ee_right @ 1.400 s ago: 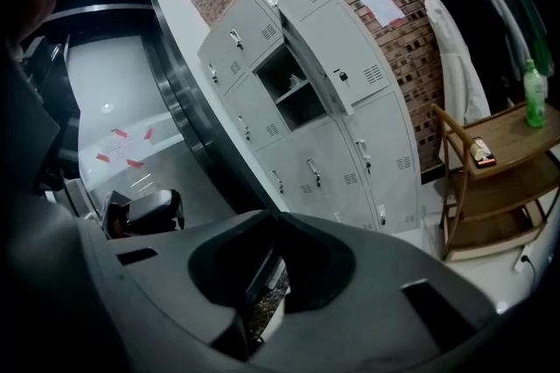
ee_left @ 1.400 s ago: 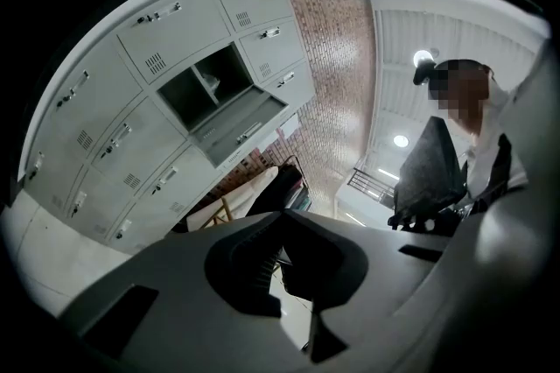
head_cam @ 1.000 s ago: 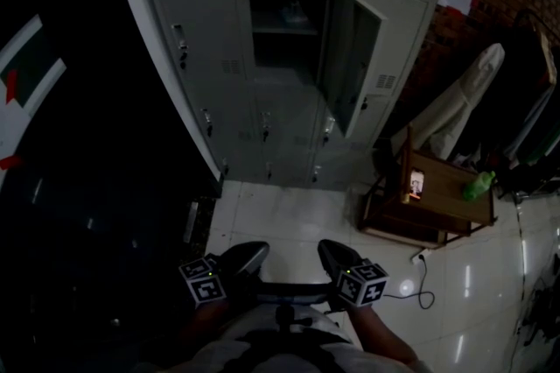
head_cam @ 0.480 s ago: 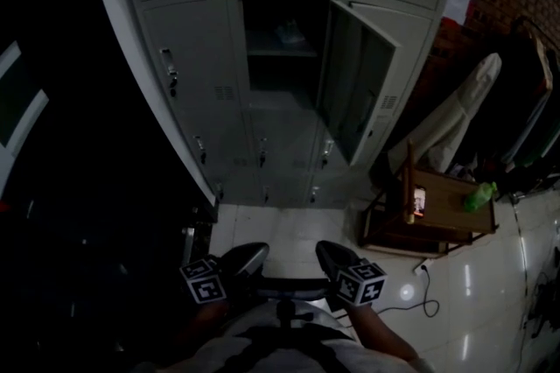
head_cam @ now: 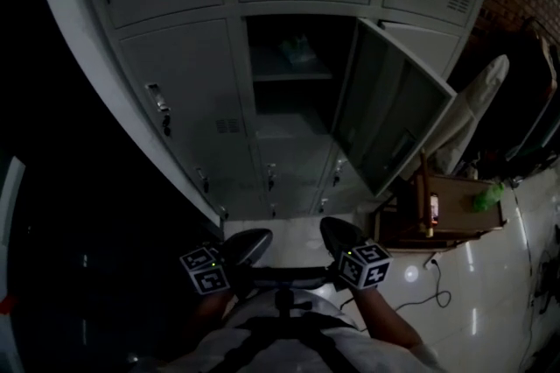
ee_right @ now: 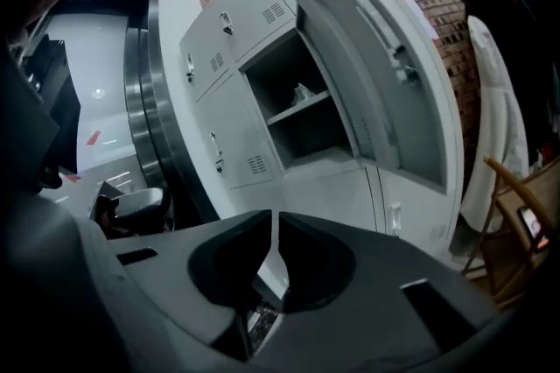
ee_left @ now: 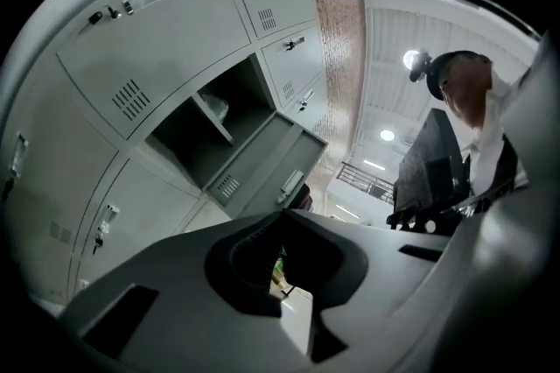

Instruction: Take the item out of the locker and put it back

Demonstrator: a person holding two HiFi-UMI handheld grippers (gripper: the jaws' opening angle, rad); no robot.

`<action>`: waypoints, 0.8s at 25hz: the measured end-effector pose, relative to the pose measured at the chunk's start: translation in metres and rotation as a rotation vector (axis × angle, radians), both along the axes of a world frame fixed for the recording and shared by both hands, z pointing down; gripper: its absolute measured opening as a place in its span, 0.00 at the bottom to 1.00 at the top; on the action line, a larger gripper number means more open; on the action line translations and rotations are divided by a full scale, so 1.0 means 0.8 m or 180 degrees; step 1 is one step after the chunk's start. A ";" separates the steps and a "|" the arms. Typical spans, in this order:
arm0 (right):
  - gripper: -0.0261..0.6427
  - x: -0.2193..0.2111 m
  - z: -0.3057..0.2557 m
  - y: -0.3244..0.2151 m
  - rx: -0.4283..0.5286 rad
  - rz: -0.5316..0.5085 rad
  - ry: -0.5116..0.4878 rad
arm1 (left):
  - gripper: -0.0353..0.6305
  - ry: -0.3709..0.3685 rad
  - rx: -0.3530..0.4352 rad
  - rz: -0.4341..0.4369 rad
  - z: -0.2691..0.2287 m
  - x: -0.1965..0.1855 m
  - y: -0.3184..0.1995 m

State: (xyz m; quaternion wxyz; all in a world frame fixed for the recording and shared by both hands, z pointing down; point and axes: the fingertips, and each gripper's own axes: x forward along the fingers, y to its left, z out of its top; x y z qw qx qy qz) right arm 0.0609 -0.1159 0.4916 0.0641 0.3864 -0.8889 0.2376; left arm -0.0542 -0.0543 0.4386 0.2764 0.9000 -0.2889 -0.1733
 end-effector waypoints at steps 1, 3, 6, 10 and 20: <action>0.09 -0.011 -0.012 -0.018 0.0079 0.0031 0.0008 | 0.05 -0.0023 0.0045 0.0042 -0.007 -0.009 -0.015; 0.09 -0.027 -0.028 -0.051 0.0157 0.0110 -0.0013 | 0.05 -0.0023 0.0121 0.0139 -0.017 -0.023 -0.042; 0.09 -0.040 -0.035 -0.086 0.0145 0.0256 -0.0041 | 0.05 -0.0046 0.0138 0.0215 -0.018 -0.037 -0.077; 0.09 -0.043 -0.039 -0.113 0.0109 0.0335 0.0003 | 0.05 -0.0029 0.0061 0.0287 -0.020 -0.037 -0.107; 0.09 -0.044 -0.038 -0.156 0.0150 0.0213 0.0142 | 0.05 -0.0020 0.0080 0.0061 -0.029 -0.036 -0.151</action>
